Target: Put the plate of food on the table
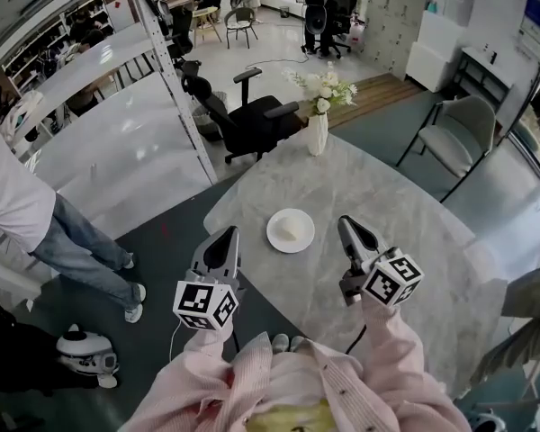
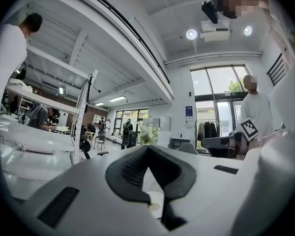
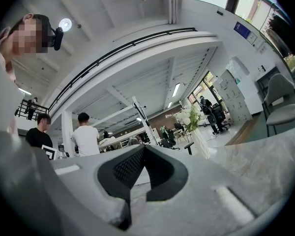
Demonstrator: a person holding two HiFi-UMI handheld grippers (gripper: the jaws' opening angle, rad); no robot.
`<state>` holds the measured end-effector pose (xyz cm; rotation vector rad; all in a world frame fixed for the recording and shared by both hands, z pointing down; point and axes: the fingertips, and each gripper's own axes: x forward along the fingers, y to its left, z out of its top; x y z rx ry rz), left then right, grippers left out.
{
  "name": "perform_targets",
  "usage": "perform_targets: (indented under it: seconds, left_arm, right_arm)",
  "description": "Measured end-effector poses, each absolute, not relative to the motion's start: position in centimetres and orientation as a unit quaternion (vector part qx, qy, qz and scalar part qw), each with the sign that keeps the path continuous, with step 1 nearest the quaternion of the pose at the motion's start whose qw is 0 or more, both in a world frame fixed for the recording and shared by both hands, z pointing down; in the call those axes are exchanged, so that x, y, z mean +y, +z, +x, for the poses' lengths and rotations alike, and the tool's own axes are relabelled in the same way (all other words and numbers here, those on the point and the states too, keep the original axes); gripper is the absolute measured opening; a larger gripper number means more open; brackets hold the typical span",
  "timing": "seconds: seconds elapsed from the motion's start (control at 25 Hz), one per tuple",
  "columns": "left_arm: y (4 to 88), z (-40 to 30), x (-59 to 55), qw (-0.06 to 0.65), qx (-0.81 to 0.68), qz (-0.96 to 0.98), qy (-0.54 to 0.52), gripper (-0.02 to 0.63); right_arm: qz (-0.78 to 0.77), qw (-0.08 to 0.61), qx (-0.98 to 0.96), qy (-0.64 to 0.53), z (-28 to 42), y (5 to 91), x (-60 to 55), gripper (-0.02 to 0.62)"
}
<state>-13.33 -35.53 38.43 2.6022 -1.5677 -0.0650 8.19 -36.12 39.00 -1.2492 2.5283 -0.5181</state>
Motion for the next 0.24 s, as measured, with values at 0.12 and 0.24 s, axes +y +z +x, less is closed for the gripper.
perform_targets:
  seconds: [0.12, 0.24]
  left_arm:
    - [38.47, -13.43, -35.3, 0.052, -0.514, 0.856, -0.022, -0.008]
    - [38.61, -13.56, -35.06, 0.053, -0.515, 0.855, -0.021, -0.008]
  right_arm:
    - [-0.43, 0.135, 0.875, -0.176, 8.03, 39.03, -35.92, 0.005]
    - [-0.43, 0.135, 0.875, -0.175, 7.88, 39.12, -35.67, 0.005]
